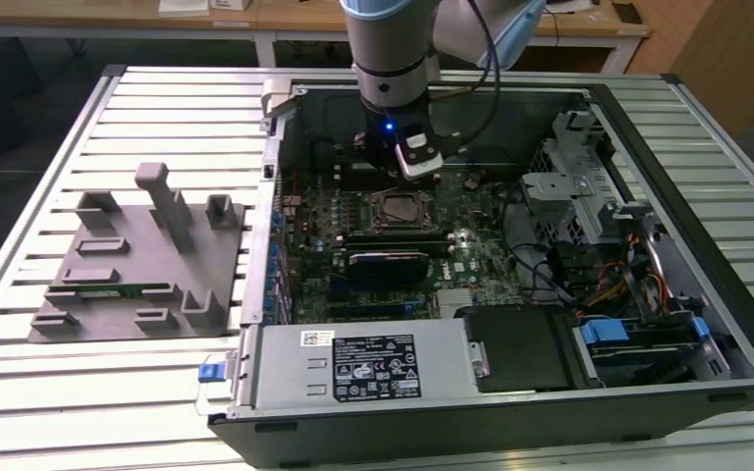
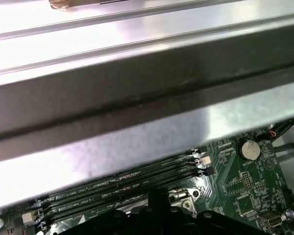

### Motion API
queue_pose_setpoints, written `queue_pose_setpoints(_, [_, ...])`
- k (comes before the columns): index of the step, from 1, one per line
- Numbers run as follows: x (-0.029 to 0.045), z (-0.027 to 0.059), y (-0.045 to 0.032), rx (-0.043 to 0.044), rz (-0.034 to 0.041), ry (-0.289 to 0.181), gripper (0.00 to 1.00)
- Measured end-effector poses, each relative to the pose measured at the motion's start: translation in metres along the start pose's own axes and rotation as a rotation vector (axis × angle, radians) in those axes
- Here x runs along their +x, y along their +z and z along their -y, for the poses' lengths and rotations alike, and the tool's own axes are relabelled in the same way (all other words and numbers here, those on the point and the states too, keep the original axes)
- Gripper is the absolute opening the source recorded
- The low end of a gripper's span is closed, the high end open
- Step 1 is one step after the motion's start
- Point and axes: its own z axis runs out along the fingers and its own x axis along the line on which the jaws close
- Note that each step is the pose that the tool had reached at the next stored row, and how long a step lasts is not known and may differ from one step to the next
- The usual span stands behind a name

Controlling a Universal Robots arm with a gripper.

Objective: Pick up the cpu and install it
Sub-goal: 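Install the first cpu locking lever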

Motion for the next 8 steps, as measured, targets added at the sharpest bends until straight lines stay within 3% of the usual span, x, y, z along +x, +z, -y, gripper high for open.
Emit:
queue_pose_setpoints(6, [0.0014,-0.0028,0.0004,-0.0004,0.0017,0.0,0.11])
queue_pose_setpoints(8, [0.002,-0.0026,0.0006,-0.003,0.0101,-0.001,0.11])
